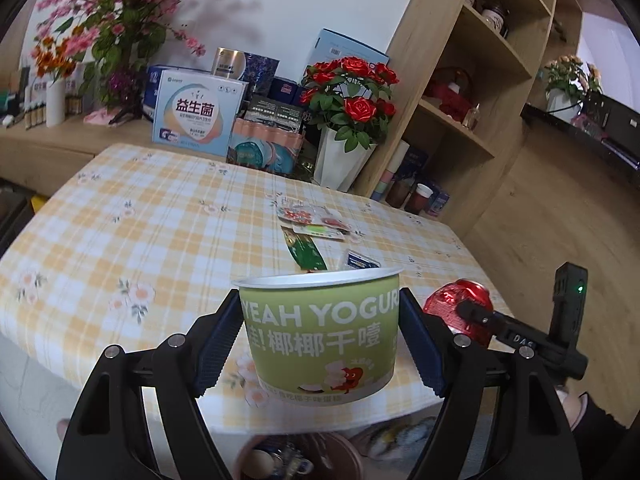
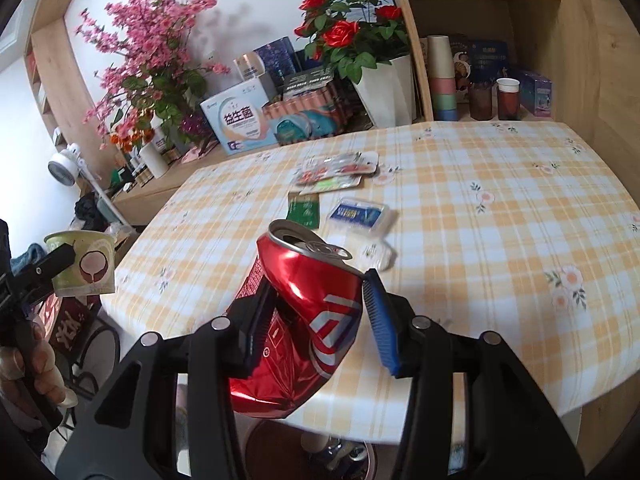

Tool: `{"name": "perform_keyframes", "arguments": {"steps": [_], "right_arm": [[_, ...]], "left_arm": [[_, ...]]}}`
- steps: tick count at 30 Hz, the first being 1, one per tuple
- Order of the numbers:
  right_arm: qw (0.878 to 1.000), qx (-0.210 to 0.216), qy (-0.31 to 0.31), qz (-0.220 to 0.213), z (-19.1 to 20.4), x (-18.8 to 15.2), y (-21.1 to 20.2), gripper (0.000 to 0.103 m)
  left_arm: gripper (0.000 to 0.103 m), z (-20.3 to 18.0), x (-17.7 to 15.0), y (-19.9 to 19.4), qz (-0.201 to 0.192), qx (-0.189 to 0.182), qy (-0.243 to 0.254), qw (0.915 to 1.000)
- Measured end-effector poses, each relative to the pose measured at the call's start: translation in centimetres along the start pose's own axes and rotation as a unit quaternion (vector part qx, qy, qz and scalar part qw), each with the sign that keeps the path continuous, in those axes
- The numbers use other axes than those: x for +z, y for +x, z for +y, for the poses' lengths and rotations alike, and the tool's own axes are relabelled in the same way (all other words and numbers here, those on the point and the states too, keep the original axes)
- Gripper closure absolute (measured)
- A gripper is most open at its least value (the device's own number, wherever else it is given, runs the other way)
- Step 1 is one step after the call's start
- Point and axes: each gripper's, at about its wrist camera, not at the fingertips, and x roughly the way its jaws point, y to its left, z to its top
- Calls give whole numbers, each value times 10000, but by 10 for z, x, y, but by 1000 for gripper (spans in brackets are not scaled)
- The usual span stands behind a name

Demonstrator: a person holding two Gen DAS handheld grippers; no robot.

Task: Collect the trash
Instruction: 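Carry the red can and yogurt cup over to the bin with both tools, then lower the right tool over the bin and release the red can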

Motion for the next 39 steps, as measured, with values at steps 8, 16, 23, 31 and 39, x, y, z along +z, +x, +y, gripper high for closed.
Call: {"name": "perform_keyframes", "arguments": {"steps": [8,16,23,31,39], "right_arm": [[9997,9,-234,113,17,-33,-19,56],[9993,32,-326,202,25,-65,-32,56],[9982,115,-360,458,32,-88,-30,56],[9969,193,-533,538,48,-93,-37,56],[9945,274,-664,761,58,-100,-34,55]], "left_arm": [[28,-9,-37,-23,219,-37,-149,9996],[28,-13,-59,-51,113,-61,-137,9998],[28,-11,-76,-65,115,-29,-186,9998],[28,-10,-77,-75,42,-52,-243,9997],[28,-12,-78,-81,-16,-60,-224,9997]]}}
